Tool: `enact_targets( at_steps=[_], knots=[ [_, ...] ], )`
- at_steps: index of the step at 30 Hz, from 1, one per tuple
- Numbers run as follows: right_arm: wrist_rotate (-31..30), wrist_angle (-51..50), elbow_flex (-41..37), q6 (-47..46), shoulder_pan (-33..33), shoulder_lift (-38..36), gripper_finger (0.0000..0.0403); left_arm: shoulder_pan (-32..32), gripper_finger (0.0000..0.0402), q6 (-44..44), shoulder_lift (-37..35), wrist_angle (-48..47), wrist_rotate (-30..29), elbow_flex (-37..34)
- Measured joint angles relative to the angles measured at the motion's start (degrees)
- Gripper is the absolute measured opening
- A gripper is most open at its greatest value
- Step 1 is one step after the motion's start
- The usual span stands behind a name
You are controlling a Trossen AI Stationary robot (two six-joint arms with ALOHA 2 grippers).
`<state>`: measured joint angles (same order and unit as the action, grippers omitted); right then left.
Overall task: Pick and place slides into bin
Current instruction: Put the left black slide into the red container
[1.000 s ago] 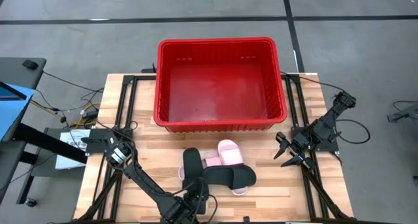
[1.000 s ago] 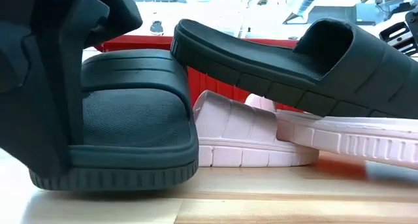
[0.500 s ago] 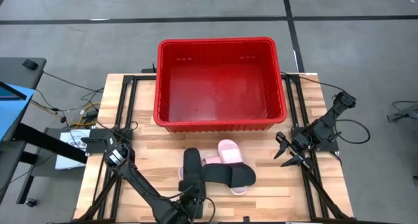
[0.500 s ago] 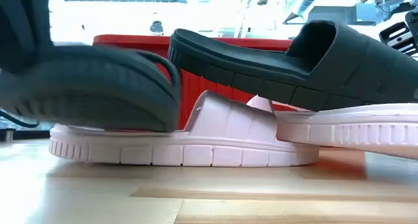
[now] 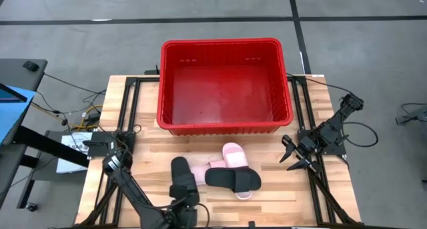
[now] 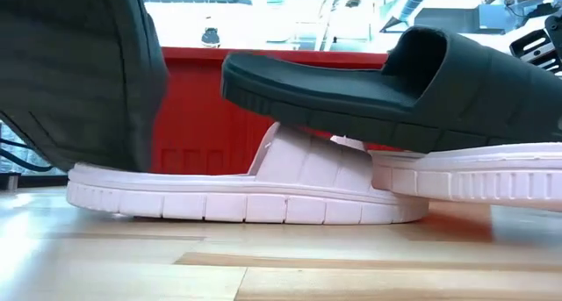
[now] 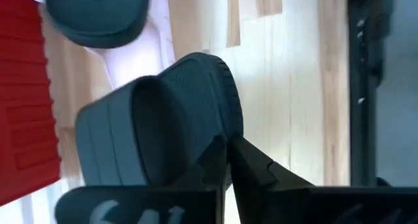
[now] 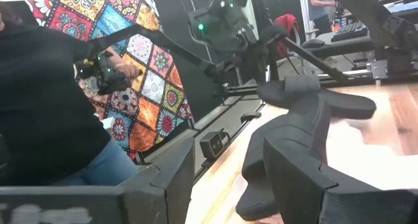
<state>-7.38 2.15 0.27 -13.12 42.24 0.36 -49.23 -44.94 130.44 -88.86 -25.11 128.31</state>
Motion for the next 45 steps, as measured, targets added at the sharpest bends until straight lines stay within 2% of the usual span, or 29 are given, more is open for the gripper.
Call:
enact_targets(
  at_steps=[5,13,22,35,45],
  knots=[
    [0.0,0.0,0.0,0.0,0.0,0.0,0.0172,-1.1,0.0,-1.4,0.0,-1.2,-2.2,6.4],
    [0.0,0.0,0.0,0.0,0.0,0.0,0.0172,-2.4,0.0,-2.7,-3.9,2.2,-4.9,6.6],
    [0.0,0.0,0.0,0.0,0.0,0.0,0.0171,-3.8,0.0,-2.7,-10.6,5.1,-17.7,6.7],
    [0.0,0.0,0.0,0.0,0.0,0.0,0.0173,-3.9,0.0,7.7,-20.8,6.9,-31.5,6.7],
    [0.0,0.0,0.0,0.0,0.0,0.0,0.0171,-2.7,0.0,22.4,-27.4,10.3,-40.3,6.7]
  ],
)
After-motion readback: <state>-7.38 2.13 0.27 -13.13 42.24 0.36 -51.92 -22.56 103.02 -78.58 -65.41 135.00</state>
